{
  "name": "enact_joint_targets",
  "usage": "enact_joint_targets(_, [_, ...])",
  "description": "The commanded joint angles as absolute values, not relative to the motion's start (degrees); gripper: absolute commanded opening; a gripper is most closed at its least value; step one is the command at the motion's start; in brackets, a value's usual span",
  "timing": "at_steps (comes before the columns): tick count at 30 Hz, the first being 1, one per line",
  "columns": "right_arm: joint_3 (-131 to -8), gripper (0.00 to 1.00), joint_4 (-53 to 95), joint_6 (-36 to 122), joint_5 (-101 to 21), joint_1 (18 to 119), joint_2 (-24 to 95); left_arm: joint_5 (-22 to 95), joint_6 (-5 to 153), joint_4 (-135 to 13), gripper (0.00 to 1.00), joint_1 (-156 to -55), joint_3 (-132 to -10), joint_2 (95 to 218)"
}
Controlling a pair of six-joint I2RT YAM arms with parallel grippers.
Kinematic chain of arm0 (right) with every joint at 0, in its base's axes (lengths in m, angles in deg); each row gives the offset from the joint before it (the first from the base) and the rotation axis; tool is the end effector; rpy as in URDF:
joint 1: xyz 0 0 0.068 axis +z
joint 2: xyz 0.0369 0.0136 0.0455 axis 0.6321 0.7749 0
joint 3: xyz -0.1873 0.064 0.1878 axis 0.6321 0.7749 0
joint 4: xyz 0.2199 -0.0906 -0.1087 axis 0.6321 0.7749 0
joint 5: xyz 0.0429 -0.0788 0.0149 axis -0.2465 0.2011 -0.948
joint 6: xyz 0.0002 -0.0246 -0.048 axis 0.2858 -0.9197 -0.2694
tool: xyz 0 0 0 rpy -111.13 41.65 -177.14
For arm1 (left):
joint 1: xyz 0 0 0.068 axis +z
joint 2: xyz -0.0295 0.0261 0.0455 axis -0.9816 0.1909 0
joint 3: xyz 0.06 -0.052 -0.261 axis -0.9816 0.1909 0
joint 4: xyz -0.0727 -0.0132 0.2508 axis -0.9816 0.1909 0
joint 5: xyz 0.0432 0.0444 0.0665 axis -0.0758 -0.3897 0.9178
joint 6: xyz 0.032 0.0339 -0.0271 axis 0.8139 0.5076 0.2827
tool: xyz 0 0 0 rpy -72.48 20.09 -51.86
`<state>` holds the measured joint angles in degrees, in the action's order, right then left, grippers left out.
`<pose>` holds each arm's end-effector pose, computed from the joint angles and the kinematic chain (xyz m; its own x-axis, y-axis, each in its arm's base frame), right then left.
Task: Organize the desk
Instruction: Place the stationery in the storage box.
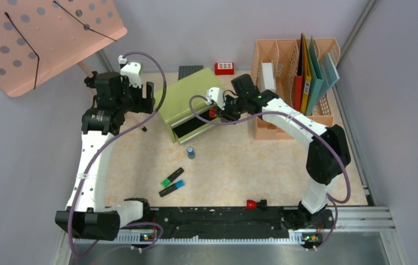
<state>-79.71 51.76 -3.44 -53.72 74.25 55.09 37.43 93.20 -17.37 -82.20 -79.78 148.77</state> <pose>0.3158 0.2374 0.2926 0.0244 -0.7081 -0.7057 -0.9469 0.2100 -0.2435 0.2387 -0.0177 0.4204 -0.4475 0.1512 -0.8814 0.2237 0.9732 0.0533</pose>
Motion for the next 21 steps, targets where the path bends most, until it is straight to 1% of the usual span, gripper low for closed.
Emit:
enact_joint_targets(1, [-84.86, 0.13, 53.98, -16.29, -50.37, 77.03, 58.77, 35.54, 91.77, -19.50, 0.82, -81.23, -82.41, 148.43])
enact_joint_targets(5, [-85.63, 0.12, 52.21, -21.52, -48.04, 78.52, 60.08, 35.28, 91.77, -19.73, 0.82, -80.78, -82.74, 148.49])
enact_joint_targets(11, [-86.29, 0.12, 50.42, -24.92, -46.75, 79.74, 61.61, 35.11, 91.86, -20.35, 0.82, -80.67, -81.93, 148.69])
enact_joint_targets(17, [-86.43, 0.11, 49.05, -30.49, -42.97, 81.74, 63.07, 35.44, 92.72, -20.80, 0.82, -80.67, -81.24, 148.85])
enact_joint_targets(21, [-88.48, 0.11, 49.24, -32.71, -41.81, 82.67, 64.68, 35.39, 92.86, -20.94, 0.82, -80.67, -81.23, 148.88])
